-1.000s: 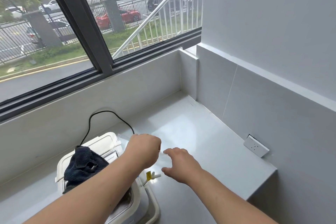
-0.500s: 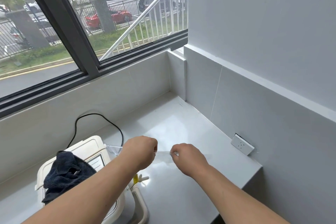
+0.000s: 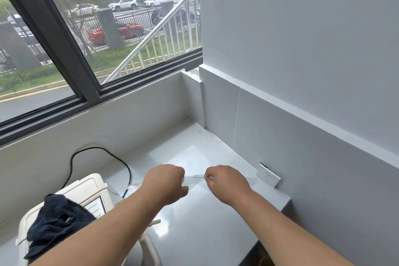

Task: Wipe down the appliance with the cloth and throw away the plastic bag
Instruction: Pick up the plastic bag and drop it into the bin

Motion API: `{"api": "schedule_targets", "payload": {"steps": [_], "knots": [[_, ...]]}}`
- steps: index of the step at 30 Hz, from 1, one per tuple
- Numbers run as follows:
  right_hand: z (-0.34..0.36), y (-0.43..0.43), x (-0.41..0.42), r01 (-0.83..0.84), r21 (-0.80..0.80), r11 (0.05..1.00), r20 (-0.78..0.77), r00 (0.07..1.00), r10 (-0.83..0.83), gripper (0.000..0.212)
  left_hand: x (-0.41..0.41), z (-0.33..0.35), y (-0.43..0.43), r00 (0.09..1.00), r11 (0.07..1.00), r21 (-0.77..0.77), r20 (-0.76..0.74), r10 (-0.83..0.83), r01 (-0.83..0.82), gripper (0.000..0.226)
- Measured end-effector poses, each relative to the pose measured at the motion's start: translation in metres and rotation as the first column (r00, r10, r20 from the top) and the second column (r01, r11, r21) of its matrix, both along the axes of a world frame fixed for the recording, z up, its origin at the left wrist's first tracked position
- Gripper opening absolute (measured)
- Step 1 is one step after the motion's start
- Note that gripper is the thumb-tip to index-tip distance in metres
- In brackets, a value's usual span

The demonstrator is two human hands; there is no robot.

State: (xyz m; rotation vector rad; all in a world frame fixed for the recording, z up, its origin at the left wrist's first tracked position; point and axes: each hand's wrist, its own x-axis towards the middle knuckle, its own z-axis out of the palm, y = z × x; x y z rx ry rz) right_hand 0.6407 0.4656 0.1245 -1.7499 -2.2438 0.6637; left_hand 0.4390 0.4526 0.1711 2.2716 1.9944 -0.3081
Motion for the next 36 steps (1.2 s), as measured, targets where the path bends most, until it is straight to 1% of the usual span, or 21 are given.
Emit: {"api": "schedule_targets", "payload": {"steps": [4,8,12,15,17,21,24,28,31,33,36], "knots": [[0.011,0.000,0.018,0.016,0.039,0.999,0.014,1.000,-0.017,0.025,0.021,0.011,0.007,0.998,0.997,0.055,0.024,-0.053,0.052,0.027],[0.018,-0.003,0.039,0.044,0.063,0.997,0.029,0.999,-0.046,0.025,0.040,0.022,0.009,0.990,0.989,0.099,0.078,-0.117,0.109,0.023],[0.025,-0.008,0.060,0.088,0.071,0.994,0.017,0.996,-0.090,0.025,0.059,0.028,0.007,0.983,0.973,0.148,0.028,-0.182,0.176,0.019],[0.031,-0.014,0.073,0.137,0.083,0.987,0.007,0.990,-0.138,0.024,0.070,0.031,0.007,0.984,0.976,0.144,0.050,-0.173,0.165,0.019],[0.035,-0.020,0.082,0.161,0.099,0.982,0.038,0.985,-0.165,0.026,0.075,0.032,0.008,0.984,0.977,0.150,0.073,-0.161,0.149,0.018],[0.040,-0.039,0.095,0.210,0.033,0.977,0.092,0.973,-0.213,0.027,0.082,0.032,0.006,0.984,0.983,0.153,0.136,-0.119,0.098,0.017],[0.044,-0.055,0.100,0.273,0.012,0.962,0.109,0.956,-0.273,0.026,0.090,0.032,0.002,0.978,0.990,0.119,0.181,-0.098,0.077,0.017],[0.049,-0.080,0.100,0.378,0.000,0.926,0.083,0.923,-0.377,0.026,0.101,0.034,-0.009,0.937,0.999,0.010,0.348,-0.035,0.034,0.012],[0.052,-0.101,0.097,0.435,0.015,0.900,0.068,0.898,-0.435,0.028,0.108,0.036,-0.025,0.906,0.997,-0.051,0.421,-0.036,0.063,0.011],[0.056,-0.114,0.095,0.461,0.027,0.887,0.056,0.885,-0.462,0.029,0.111,0.038,-0.037,0.886,0.993,-0.089,0.463,-0.032,0.083,0.017],[0.062,-0.136,0.089,0.511,0.030,0.859,0.015,0.859,-0.512,0.033,0.116,0.039,-0.057,0.816,0.970,-0.222,0.576,0.049,0.099,0.032]]}}
